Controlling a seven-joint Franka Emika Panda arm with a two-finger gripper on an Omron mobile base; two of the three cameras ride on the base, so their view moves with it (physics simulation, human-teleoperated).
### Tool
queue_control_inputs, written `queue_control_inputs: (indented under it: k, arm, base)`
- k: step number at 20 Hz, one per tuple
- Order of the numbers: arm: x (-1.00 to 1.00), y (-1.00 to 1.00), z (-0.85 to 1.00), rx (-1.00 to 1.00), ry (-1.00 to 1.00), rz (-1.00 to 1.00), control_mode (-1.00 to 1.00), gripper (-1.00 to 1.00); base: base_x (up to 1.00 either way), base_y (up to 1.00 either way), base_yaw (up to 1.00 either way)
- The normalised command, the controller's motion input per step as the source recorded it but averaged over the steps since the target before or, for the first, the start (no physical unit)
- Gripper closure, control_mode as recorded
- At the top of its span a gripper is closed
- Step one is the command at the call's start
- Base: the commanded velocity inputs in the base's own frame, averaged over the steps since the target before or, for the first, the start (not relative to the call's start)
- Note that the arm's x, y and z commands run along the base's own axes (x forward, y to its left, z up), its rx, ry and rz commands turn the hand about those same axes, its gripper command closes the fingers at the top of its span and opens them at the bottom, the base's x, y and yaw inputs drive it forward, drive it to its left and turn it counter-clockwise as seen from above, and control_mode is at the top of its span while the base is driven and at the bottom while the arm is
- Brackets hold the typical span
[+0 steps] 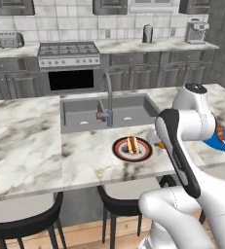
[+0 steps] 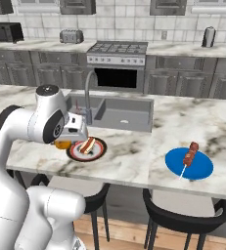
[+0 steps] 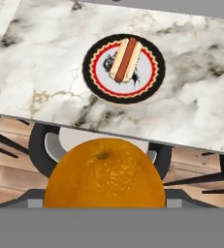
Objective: Pick up the orange and peach from the fridge and place one fruit on each plate on the dining counter.
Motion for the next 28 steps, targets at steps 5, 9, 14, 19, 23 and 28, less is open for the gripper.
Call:
queue_control_inputs:
  k: [5, 9, 14, 19, 23, 28]
  arm:
    - [0.12, 0.00, 0.00, 0.00, 0.01, 0.00, -1.00, 1.00]
    - [0.96, 0.05, -0.02, 0.00, 0.13, 0.00, -1.00, 1.00]
    - [1.00, -0.02, -0.54, 0.00, 0.17, 0.01, -1.00, 1.00]
    - [0.98, -0.29, -1.00, 0.00, 0.06, 0.00, -1.00, 1.00]
    - [0.61, -0.11, -0.90, 0.01, 0.00, -0.01, -1.00, 1.00]
    - [0.50, -0.02, -0.29, 0.00, 0.00, -0.07, -1.00, 1.00]
  base:
    - [0.08, 0.00, 0.00]
    - [0.00, 0.00, 0.00]
    - [0.00, 0.00, 0.00]
    - [0.00, 0.00, 0.00]
    - [0.00, 0.00, 0.00]
    - [0.00, 0.00, 0.00]
